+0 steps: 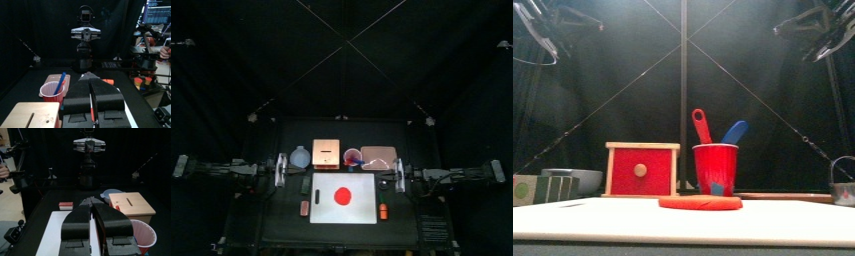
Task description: Grab pizza cutter
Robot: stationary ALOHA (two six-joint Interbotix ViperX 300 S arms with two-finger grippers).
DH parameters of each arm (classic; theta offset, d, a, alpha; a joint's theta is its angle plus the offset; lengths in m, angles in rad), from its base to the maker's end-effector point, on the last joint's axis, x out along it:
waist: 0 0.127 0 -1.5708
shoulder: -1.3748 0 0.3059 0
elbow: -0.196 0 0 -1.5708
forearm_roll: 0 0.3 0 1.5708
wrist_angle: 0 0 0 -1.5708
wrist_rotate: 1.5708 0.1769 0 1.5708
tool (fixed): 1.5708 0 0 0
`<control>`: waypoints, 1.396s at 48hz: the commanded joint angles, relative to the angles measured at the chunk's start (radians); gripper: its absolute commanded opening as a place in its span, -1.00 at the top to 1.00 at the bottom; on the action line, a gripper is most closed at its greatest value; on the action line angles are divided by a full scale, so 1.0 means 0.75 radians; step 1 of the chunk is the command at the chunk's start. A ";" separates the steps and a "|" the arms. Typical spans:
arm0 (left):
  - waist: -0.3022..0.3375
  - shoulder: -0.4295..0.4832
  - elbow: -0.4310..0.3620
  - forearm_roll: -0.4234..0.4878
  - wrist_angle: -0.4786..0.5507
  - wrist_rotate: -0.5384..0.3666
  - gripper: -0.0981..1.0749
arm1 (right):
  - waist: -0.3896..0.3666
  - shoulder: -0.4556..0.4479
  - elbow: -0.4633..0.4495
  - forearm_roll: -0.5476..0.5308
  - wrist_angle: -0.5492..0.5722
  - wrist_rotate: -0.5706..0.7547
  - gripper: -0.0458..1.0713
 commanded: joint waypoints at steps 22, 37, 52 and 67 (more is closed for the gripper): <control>0.065 0.102 -0.008 0.098 -0.010 0.022 0.78 | -0.288 0.405 -0.266 -0.135 0.597 0.002 0.64; 0.070 0.102 0.002 0.094 -0.014 0.018 0.78 | -0.292 0.513 -0.366 -0.430 0.781 0.025 -0.53; 0.080 0.102 0.010 0.059 -0.037 0.018 0.59 | -0.295 0.648 -0.403 -0.509 0.734 0.027 -0.89; 0.092 0.102 0.025 0.057 -0.037 0.020 0.58 | -0.303 0.761 -0.464 -0.520 0.702 0.027 -0.88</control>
